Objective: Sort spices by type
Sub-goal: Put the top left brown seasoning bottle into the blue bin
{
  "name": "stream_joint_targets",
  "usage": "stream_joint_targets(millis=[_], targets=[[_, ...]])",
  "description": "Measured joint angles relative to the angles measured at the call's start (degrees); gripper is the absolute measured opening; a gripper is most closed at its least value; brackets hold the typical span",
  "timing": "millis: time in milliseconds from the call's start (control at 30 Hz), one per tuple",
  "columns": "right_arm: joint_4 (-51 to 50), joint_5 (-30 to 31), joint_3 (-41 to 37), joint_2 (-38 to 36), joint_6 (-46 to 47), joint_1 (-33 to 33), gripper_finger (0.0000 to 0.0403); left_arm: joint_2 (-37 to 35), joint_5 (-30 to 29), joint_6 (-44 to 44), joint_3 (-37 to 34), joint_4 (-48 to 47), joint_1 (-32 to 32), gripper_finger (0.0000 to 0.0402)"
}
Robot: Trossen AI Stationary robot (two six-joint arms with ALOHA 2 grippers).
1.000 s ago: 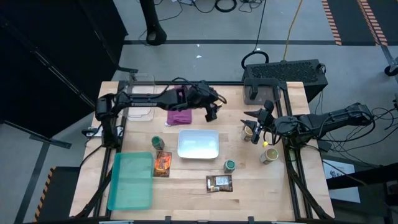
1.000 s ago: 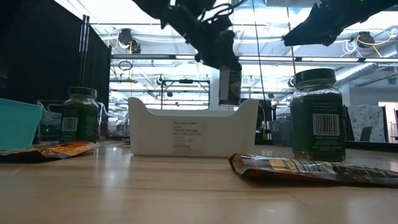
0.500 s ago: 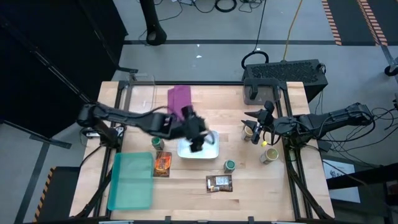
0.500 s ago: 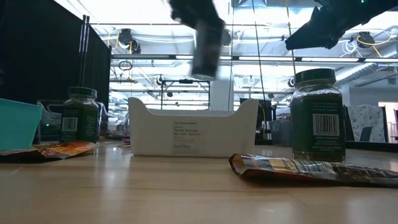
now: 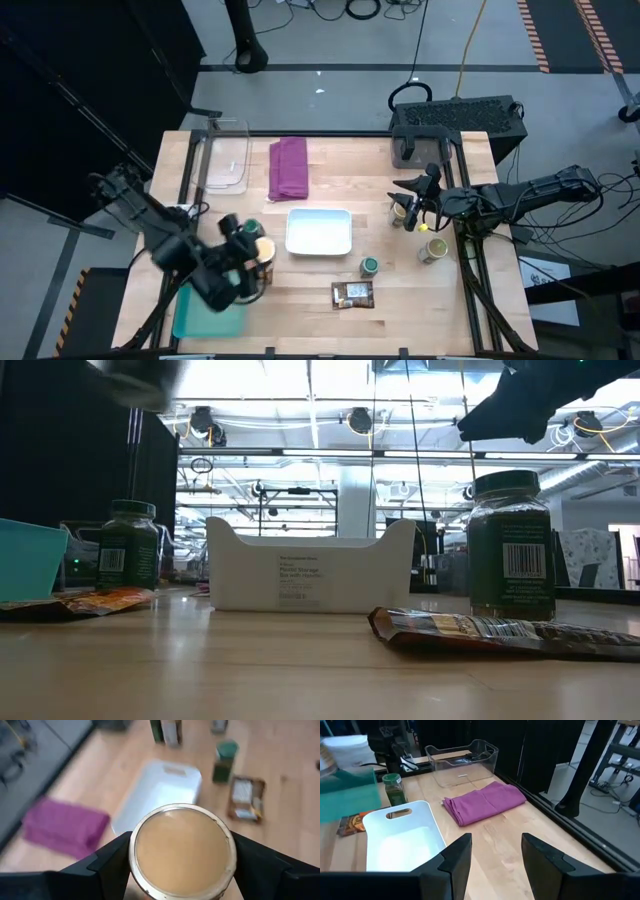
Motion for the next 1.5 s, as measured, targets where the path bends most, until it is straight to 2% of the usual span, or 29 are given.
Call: stream_joint_targets(millis=[200, 300, 400, 500, 667, 867, 1233, 1433, 1500], targets=[[-0.2, -0.6, 0.0, 1.1, 1.8, 0.2, 0.0155, 0.5, 2.1, -10.8, -0.8, -6.4, -11.2, 0.0285], [-0.2, -1.0, 0.0, 0.9, 1.6, 0.5, 0.0155, 0.7, 0.2, -20.7, -3.1, -10.4, -17.1, 0.0285], [-0.1, -1.8, 0.0, 0.8, 1.8, 0.5, 0.0155, 0.5, -2.0, -31.1, -5.1, -14.9, -20.4, 0.0285], [-0.1, -2.0, 0.0, 0.8, 1.9, 0.5, 0.0155, 0.6, -2.2, -36.7, -7.6, -15.8, -22.6, 0.0285], [-0.1, -3.4, 0.0, 0.8, 2.1, 0.5, 0.0155, 0.6, -0.9, -40.0, -10.5, -15.3, -26.9, 0.0285], [0.6, -3.4, 0.0, 0.8, -0.2, 0.5, 0.0155, 0.6, -5.4, -44.0, -11.3, -15.0, -30.1, 0.0285], [13.6, -7.8, 0.0, 0.7, -7.8, 4.5, 0.0155, 1.1, -7.6, -44.6, -12.0, -19.9, -30.4, 0.0285], [13.3, -7.7, 0.0, 0.8, -7.0, 7.6, 0.0155, 1.1, -10.5, -45.2, -12.8, -20.6, -30.2, 0.0285], [13.2, -7.7, 0.0, 0.8, -6.5, 8.4, 0.0155, 1.1, -9.5, -48.0, -14.7, -20.7, -29.8, 0.0285]])
